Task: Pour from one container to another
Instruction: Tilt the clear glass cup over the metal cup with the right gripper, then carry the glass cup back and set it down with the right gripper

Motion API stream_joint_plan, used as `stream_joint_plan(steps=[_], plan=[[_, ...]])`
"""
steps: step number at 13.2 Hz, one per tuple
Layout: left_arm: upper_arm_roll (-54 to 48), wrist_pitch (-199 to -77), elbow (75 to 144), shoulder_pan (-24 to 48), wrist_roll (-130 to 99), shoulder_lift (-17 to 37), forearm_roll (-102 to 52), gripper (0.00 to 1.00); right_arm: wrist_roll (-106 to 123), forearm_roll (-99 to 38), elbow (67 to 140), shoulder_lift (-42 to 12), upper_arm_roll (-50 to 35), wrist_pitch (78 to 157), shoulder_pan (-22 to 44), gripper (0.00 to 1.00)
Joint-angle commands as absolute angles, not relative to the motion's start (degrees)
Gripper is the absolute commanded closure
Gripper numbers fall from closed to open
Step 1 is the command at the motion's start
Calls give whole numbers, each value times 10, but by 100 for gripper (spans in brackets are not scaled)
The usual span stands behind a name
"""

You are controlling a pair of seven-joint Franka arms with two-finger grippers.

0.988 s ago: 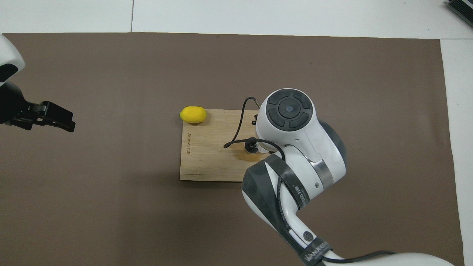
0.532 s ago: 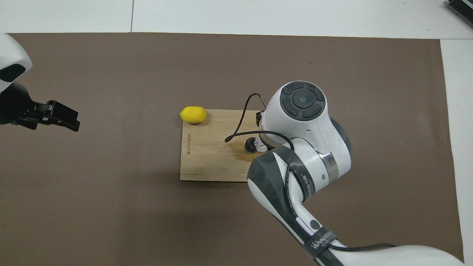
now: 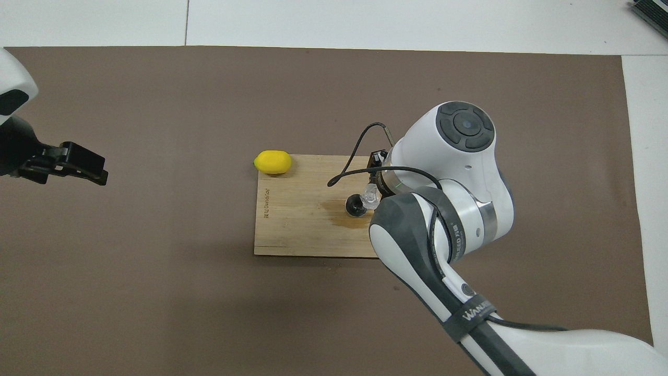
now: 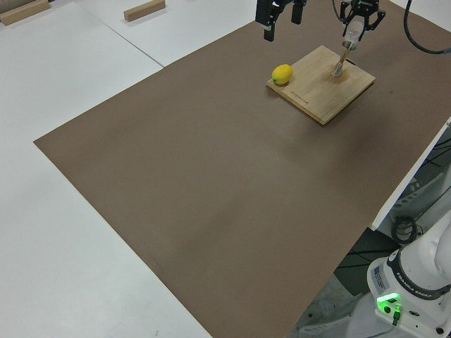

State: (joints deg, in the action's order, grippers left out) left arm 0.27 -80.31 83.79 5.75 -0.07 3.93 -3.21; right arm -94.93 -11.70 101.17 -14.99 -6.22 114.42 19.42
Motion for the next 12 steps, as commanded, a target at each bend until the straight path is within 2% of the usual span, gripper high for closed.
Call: stream_joint_plan(steps=[1, 4, 6, 8, 12], plan=[[7, -817, 862, 62, -7, 21, -29, 0, -926, -153, 1032, -144, -69, 1168, 175, 100], [6, -817, 862, 63, -7, 21, -29, 0, -876, -208, 1055, -136, -69, 1172, 154, 100], [7, -817, 862, 62, -7, 21, -29, 0, -826, -252, 1092, -127, -69, 1202, 126, 100], [7, -817, 862, 62, -7, 21, -29, 0, -748, -325, 1136, -113, -69, 1225, 89, 100], [7, -817, 862, 62, -7, 21, -29, 0, -589, -414, 1186, -116, -69, 1213, -16, 100]])
